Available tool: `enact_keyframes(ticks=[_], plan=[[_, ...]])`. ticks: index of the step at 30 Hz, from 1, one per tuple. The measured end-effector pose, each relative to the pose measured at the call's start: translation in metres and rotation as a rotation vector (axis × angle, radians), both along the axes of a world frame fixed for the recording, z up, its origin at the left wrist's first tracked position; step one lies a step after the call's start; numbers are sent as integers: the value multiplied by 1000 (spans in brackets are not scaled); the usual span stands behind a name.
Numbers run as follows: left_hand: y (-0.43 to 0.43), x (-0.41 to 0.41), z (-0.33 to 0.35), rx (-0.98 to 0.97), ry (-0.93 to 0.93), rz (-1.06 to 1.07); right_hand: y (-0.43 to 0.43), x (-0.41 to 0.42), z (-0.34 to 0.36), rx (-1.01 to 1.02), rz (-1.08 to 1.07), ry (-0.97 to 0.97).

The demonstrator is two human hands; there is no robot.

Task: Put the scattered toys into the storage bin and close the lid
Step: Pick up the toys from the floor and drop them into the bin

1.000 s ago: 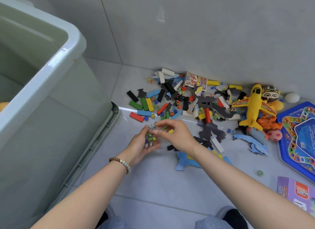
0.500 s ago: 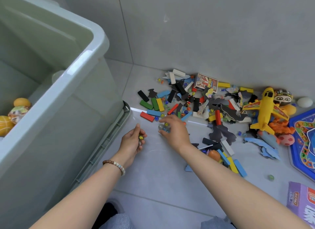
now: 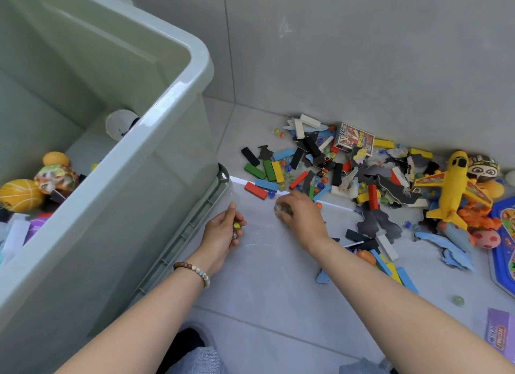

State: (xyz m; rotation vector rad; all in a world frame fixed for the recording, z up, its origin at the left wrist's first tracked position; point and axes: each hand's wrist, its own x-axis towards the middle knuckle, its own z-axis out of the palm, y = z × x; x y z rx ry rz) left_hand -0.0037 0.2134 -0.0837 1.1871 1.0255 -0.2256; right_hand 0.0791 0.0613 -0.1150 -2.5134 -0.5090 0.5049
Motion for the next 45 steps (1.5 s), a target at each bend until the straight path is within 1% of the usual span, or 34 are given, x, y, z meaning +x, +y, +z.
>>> enact_keyframes(ticks=[4,5,6,7,9,12,13,15,19,21,23,27,30,31,32,34,35,37,38,39,42,45], plan=[[-2,-3,-2,-9,10,-26,-1,3,-4,35,-95,28],[-4,-3,-2,-14,14,-32,-1,4,-3,79,-146,57],[-6,-3,-2,-20,14,-36,-1,5,0,177,-238,123],[-7,-3,-2,-26,13,-36,0,7,5,323,-356,230],[-8,-3,-1,-35,14,-35,0,11,18,657,-576,522],[-8,-3,-1,-47,19,-34,-7,11,41,1165,-779,1073],[-8,-3,-1,-49,24,-34,-10,10,48,1307,-798,1227],[-9,-4,-2,-49,34,-31,-16,7,57,1465,-761,1443],[-10,-6,-3,-40,50,-30,-16,-1,62,1578,-537,1794],[-11,-7,-3,-38,57,-32,-15,-5,59,1629,-490,1911],[-12,-7,-4,-49,59,-26,-19,-11,56,1671,-509,1921],[-16,-6,-4,-54,66,-44,-31,-23,43,1686,-617,1917],[-21,-5,-4,-52,67,-80,-36,-25,38,1706,-761,1832],[-24,-5,-4,-48,66,-107,-37,-25,38,1685,-813,1785],[-27,-4,-4,-44,64,-133,-36,-25,39,1629,-857,1721],[-31,-4,-4,-40,54,-159,-37,-23,42,1415,-892,1529],[-32,-3,-4,-38,50,-165,-40,-23,42,1287,-857,1404],[-31,-5,-3,-30,46,-170,-49,-24,45,1040,-716,1164],[-30,-6,-3,-25,46,-169,-56,-27,47,938,-642,1077],[-29,-7,-4,-20,48,-168,-64,-30,47,860,-584,1018],[-26,-14,-5,-10,53,-173,-93,-55,43,701,-541,941],[-27,-20,-8,5,66,-177,-124,-100,28,456,-486,751]])
